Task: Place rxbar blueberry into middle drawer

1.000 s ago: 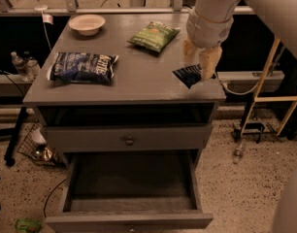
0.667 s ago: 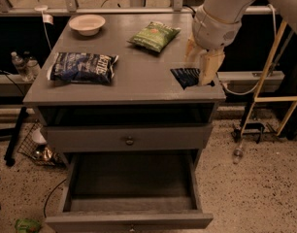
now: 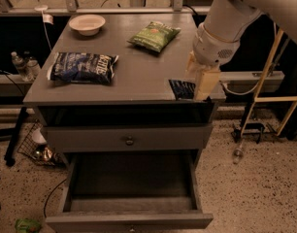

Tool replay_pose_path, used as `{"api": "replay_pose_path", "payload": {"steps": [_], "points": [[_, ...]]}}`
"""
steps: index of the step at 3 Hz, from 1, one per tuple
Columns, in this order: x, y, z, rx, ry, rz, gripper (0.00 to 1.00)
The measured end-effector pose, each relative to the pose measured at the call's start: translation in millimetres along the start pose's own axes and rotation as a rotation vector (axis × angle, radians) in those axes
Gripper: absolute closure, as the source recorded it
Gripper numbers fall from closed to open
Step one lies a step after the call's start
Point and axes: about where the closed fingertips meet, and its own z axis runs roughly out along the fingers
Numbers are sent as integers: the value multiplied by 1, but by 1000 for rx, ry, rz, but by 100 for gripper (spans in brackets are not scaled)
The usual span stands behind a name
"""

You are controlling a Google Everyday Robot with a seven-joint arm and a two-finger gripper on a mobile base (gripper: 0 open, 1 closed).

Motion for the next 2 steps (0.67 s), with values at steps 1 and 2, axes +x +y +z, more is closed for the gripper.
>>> {"api": "replay_pose_path", "payload": {"steps": [1,2], "points": [[2,3,3,2,-6,9,100],[5,25,22,-16,-23,53,100]]}}
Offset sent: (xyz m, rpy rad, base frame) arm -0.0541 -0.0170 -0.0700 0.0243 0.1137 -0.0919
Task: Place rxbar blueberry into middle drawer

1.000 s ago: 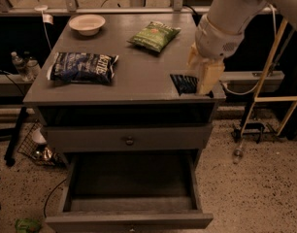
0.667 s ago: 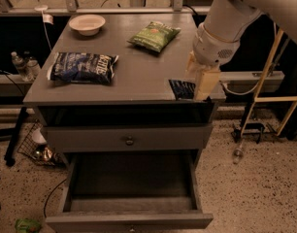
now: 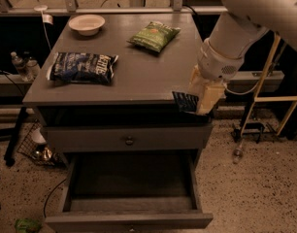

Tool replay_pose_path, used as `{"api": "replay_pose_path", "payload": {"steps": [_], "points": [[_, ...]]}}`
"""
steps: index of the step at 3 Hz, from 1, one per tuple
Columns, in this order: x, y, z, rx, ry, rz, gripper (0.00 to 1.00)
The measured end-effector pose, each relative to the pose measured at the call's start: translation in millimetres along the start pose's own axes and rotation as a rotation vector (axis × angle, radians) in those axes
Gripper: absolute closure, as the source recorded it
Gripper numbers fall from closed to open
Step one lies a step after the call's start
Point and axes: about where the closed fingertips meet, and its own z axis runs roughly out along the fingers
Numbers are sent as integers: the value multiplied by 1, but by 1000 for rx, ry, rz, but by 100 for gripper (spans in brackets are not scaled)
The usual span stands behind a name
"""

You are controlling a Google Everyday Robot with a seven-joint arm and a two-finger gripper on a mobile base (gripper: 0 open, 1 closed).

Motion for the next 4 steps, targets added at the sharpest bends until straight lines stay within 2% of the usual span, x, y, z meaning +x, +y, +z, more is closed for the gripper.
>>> {"api": "replay_pose_path", "payload": {"steps": [1,2,3,4], "points": [[3,28,28,-25,3,46,100],[1,56,73,-53,-22,92,100],[-7,81,132,-69,-70,129,100],[-16,97,190,-58,-119,155,100]]}}
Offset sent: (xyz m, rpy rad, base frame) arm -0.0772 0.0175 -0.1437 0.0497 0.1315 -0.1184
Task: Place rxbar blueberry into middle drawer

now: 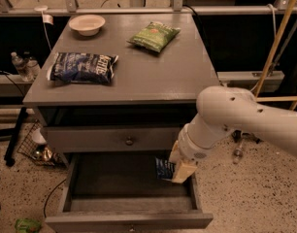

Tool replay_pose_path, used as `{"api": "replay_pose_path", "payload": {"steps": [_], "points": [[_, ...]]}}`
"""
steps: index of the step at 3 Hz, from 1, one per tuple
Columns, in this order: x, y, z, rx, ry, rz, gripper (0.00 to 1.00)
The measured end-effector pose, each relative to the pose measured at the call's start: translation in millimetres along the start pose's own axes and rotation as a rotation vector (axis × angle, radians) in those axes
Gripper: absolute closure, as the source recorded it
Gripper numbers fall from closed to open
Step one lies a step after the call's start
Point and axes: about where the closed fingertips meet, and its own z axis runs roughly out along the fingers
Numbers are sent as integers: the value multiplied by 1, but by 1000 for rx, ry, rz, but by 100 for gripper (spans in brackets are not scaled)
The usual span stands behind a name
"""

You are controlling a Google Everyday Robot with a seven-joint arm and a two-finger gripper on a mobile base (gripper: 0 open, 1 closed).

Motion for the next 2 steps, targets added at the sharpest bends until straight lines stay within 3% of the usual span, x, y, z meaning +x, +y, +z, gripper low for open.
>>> {"api": "replay_pose_path", "payload": {"steps": [1,2], "points": [[-3,-9,5,42,-13,-1,100],[-2,-7,5,34,-10,-2,100]]}}
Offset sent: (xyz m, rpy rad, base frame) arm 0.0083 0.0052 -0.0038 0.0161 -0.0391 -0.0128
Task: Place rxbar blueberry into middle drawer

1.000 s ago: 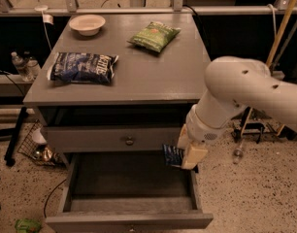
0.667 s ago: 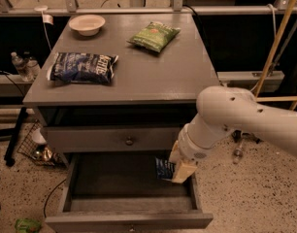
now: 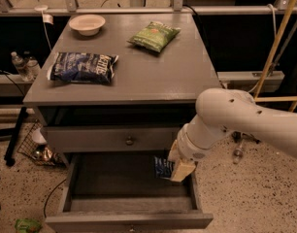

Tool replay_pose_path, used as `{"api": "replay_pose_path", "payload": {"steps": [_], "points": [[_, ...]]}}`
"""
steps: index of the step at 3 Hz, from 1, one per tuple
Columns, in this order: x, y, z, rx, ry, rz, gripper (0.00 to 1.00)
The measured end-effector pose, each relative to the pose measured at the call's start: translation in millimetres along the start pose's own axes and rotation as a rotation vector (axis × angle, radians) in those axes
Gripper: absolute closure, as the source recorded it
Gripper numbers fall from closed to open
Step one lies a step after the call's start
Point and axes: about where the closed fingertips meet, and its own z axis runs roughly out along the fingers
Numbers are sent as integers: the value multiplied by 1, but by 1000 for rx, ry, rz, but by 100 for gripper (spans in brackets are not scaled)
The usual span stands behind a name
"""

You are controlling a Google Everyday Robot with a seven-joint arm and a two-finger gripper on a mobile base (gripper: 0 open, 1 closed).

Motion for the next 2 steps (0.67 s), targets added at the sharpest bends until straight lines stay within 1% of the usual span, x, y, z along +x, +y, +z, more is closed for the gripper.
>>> {"api": "replay_pose_path", "payload": {"steps": [1,2], "points": [[11,6,21,12,26,32,100],[34,20,65,16,25,94,100]]}}
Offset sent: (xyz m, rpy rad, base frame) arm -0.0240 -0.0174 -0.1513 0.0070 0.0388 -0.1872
